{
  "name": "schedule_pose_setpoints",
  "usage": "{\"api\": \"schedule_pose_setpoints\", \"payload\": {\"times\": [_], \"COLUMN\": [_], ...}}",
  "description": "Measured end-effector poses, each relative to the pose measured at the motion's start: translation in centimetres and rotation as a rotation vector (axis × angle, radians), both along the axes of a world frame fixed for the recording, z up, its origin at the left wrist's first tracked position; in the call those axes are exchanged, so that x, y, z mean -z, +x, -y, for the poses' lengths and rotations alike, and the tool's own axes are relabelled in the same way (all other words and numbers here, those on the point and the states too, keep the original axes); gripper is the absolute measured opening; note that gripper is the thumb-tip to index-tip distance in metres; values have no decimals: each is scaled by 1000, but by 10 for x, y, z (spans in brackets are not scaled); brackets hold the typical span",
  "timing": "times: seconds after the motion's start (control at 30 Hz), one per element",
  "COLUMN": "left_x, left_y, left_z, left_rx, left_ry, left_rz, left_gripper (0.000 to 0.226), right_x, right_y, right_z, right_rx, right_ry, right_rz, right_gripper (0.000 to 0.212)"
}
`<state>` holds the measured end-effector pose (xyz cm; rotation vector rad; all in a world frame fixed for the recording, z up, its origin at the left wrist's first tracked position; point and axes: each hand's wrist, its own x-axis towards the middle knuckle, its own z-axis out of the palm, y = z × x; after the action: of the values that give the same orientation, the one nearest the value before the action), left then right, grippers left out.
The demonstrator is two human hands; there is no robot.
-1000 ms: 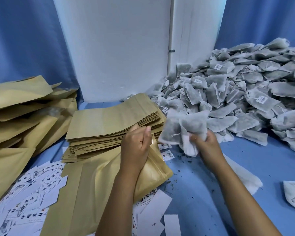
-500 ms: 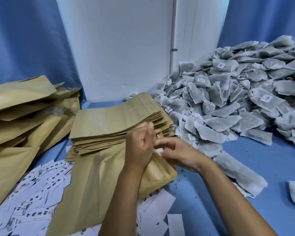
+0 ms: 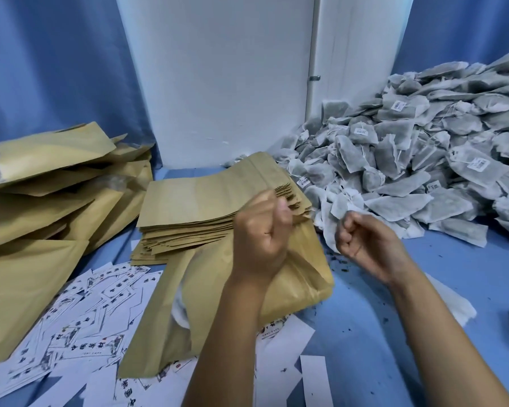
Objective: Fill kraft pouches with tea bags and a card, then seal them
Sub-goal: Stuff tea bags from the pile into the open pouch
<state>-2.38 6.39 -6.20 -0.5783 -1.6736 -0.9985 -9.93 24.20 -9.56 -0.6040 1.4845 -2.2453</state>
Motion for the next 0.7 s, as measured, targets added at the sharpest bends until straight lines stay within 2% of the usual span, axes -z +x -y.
{"api": "schedule_pose_setpoints", "payload": {"times": [0.07,0.1,0.17,0.2,0.27,0.3,0.33,0.4,0.47,0.57,0.6,0.63,0.7], "left_x": [-4,-7,-7,-6,-6,-5,-6,-5,-4,-3,-3,-3,-2], "left_y": [0,1,1,2,2,1,1,0,-1,-2,-2,-2,-2], "left_z": [12,17,26,28,32,32,32,30,29,29,29,29,28], "left_rx": [-33,-60,-85,-97,-109,-112,-111,-98,-98,-94,-92,-91,-85], "left_ry": [104,138,194,223,253,257,254,246,230,218,218,218,207], "left_rz": [-73,-91,-84,-75,-73,-74,-72,-51,-40,-27,-20,-14,-2], "left_gripper": [64,59,50,47,46,46,46,45,45,46,46,46,46], "right_x": [21,29,44,52,63,64,62,57,54,48,46,43,40], "right_y": [1,3,15,19,26,29,32,33,32,31,29,27,24], "right_z": [11,21,42,54,77,87,94,98,91,75,73,70,60], "right_rx": [138,118,-84,-158,-242,-235,-199,-158,-189,-110,-11,88,203], "right_ry": [356,541,886,1027,1190,1224,1259,1347,1404,1231,1096,946,786], "right_rz": [-196,-291,-361,-380,-455,-511,-574,-588,-571,-505,-460,-420,-442], "right_gripper": [24,22,14,32,66,66,58,47,47,10,28,37,30]}}
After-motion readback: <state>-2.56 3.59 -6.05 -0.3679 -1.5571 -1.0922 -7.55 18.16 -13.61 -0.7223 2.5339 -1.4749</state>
